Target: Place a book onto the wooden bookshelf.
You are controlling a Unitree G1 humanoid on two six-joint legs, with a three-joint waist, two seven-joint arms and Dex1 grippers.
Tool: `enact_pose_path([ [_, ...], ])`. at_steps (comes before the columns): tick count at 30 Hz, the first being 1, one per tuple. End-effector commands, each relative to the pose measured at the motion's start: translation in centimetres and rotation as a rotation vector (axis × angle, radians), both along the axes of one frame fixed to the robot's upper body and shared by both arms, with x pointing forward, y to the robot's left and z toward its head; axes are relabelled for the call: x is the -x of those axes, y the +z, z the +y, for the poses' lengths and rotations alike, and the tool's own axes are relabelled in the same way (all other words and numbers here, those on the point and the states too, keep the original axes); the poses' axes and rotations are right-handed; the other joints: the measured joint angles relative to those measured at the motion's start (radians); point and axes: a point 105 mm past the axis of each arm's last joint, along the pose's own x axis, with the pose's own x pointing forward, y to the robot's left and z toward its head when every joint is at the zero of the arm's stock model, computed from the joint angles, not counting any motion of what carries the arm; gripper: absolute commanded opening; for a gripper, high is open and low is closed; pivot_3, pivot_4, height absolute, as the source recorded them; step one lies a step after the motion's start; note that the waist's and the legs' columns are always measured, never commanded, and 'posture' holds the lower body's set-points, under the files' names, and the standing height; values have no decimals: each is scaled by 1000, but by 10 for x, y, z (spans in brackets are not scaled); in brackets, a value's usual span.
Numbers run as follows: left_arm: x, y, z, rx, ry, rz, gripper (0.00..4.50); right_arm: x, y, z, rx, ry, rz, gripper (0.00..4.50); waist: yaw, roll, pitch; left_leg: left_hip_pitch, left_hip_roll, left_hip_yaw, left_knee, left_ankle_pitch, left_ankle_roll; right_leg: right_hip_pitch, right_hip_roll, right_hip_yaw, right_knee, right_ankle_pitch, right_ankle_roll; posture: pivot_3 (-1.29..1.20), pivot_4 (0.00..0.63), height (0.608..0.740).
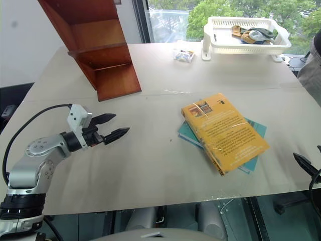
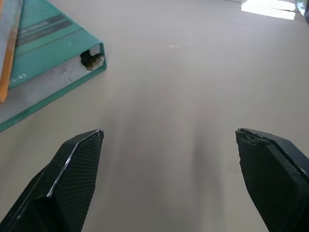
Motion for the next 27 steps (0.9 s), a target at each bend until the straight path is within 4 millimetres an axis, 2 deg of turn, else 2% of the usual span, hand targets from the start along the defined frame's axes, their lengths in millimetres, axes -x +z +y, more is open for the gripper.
enact_pose_path([
  [1,-1,28,-2,-13,-58,-143,4468,-5,6,-5,-1,-41,-13,4482,0,0,0,0,0,0,0,0,0,0,0,0,0,0,0,0,150,740],
  [8,23,69,-12,65,-364,-153,4468,-25,-3,5,-56,-43,-18,4482,-3,-1,0,0,0,0,0,0,0,0,0,0,0,0,0,0,150,740],
  [12,33,89,-11,-5,-511,-140,4468,-45,-4,18,-129,-20,-40,4482,-3,0,1,0,0,1,0,0,0,-1,1,0,0,0,0,0,150,740],
  [16,35,105,-14,-36,-598,-161,4468,-65,-5,22,-184,-47,-65,4482,-3,0,1,0,0,4,0,0,0,-1,0,0,0,0,0,0,150,740],
  [21,40,118,-18,-6,-661,-163,4468,-82,-15,43,-203,0,-40,4482,-2,-1,1,-1,0,5,0,0,0,-1,1,-1,0,0,0,0,150,740],
  [27,45,116,-21,-18,-692,-145,4468,-95,-25,82,-253,99,0,4482,-5,-1,1,-1,0,5,0,0,0,-1,1,-1,0,0,0,0,150,740],
])
